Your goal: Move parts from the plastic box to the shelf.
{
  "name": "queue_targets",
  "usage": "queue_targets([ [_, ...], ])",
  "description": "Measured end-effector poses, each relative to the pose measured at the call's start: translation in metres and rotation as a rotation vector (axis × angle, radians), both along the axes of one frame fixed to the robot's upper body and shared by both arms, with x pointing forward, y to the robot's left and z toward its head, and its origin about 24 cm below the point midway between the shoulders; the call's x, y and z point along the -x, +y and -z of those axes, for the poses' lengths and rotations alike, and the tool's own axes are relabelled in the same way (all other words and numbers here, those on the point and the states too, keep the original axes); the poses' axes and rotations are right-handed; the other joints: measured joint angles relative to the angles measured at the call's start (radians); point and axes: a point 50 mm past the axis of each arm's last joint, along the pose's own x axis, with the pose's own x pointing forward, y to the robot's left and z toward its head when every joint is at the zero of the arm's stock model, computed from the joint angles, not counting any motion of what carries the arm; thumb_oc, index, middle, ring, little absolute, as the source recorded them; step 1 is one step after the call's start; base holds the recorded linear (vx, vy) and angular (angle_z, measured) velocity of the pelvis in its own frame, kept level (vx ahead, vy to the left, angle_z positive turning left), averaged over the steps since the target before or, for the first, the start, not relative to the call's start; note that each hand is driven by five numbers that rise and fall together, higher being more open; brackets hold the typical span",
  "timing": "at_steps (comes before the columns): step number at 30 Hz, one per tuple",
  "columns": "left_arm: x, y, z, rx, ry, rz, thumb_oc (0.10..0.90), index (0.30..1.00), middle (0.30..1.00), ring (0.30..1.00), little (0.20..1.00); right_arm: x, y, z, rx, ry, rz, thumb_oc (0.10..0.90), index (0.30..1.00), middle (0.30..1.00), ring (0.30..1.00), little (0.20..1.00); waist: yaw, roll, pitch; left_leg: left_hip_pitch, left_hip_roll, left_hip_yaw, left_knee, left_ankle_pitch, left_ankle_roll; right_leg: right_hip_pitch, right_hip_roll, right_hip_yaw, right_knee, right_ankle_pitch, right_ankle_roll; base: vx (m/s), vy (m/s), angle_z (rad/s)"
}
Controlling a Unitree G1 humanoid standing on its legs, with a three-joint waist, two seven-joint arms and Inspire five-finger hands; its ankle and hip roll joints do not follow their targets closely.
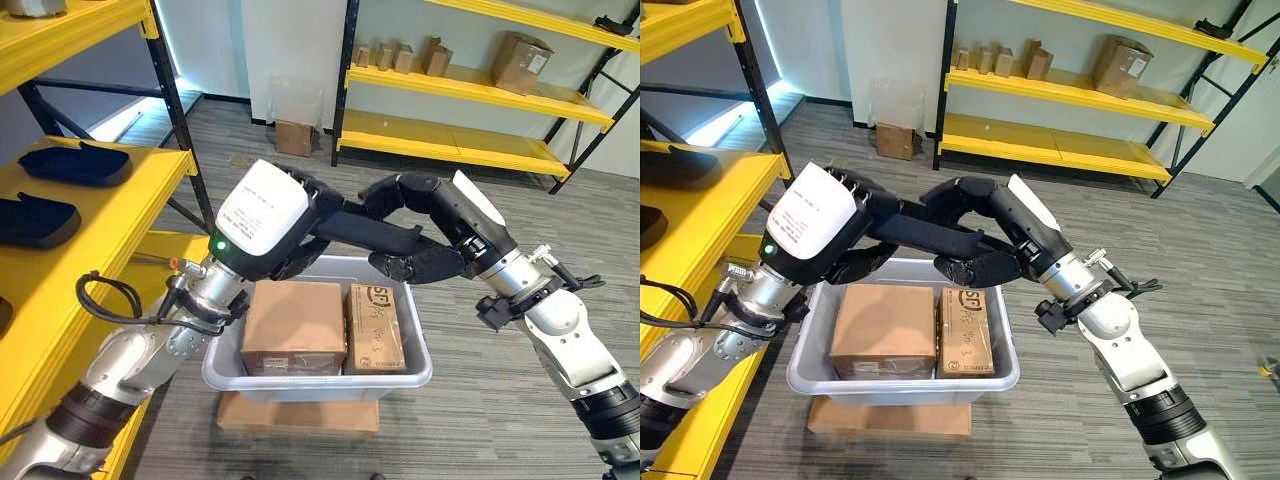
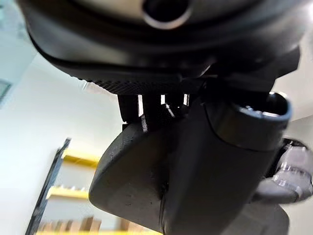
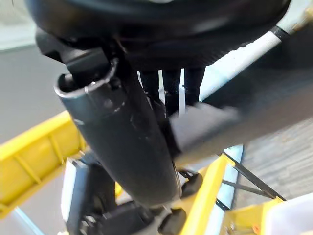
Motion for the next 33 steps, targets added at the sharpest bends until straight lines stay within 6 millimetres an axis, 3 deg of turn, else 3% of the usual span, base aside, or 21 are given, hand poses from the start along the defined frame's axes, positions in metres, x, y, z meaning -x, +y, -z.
queue_targets([
  [11,-0.001,0.039,0.059,-0.049,0.269,-0.211,0.400,0.300,0.300,0.300,0.300,0.001,-0.009,0.009,-0.168,0.042,0.067,0.900,1.000,1.000,1.000,1.000,-0.002,0.008,-0.001,0.009,-0.001,0.013,0.000,-0.005,0.008,0.000,-0.002,0.013,0.000,-0.001,0.001,0.00,0.001,-0.03],
  [18,0.005,0.055,0.069,-0.048,0.311,-0.277,0.400,0.300,0.300,0.300,0.300,0.001,-0.015,0.009,-0.238,0.047,0.094,0.900,1.000,1.000,1.000,1.000,-0.001,0.018,-0.001,0.009,-0.002,0.013,0.000,-0.006,0.009,0.000,-0.003,0.012,-0.001,-0.002,0.002,0.00,0.000,0.00],
  [24,0.010,0.082,0.080,-0.051,0.359,-0.399,0.400,0.300,0.300,0.300,0.300,0.006,-0.029,0.015,-0.287,0.077,0.139,0.900,1.000,1.000,1.000,1.000,-0.001,0.043,0.000,0.009,-0.003,0.013,-0.001,-0.007,0.011,0.000,-0.004,0.013,-0.001,-0.002,0.003,0.00,0.000,0.00],
  [27,0.021,0.104,0.091,-0.012,0.396,-0.515,0.400,0.300,0.300,0.300,0.300,0.011,-0.041,0.024,-0.314,0.105,0.190,0.900,1.000,1.000,1.000,1.000,-0.002,0.060,0.001,0.009,-0.002,0.014,-0.001,-0.009,0.013,0.000,-0.004,0.012,-0.001,-0.003,0.003,-0.02,-0.022,0.00],
  [33,0.040,0.126,0.105,0.123,0.434,-0.679,0.400,0.300,0.300,0.300,0.300,0.022,-0.057,0.054,-0.363,0.223,0.334,0.900,1.000,1.000,1.000,1.000,0.002,0.079,0.002,0.010,-0.003,0.012,-0.001,-0.013,0.020,0.003,-0.004,0.009,-0.001,-0.007,0.005,-0.02,-0.019,0.01],
])
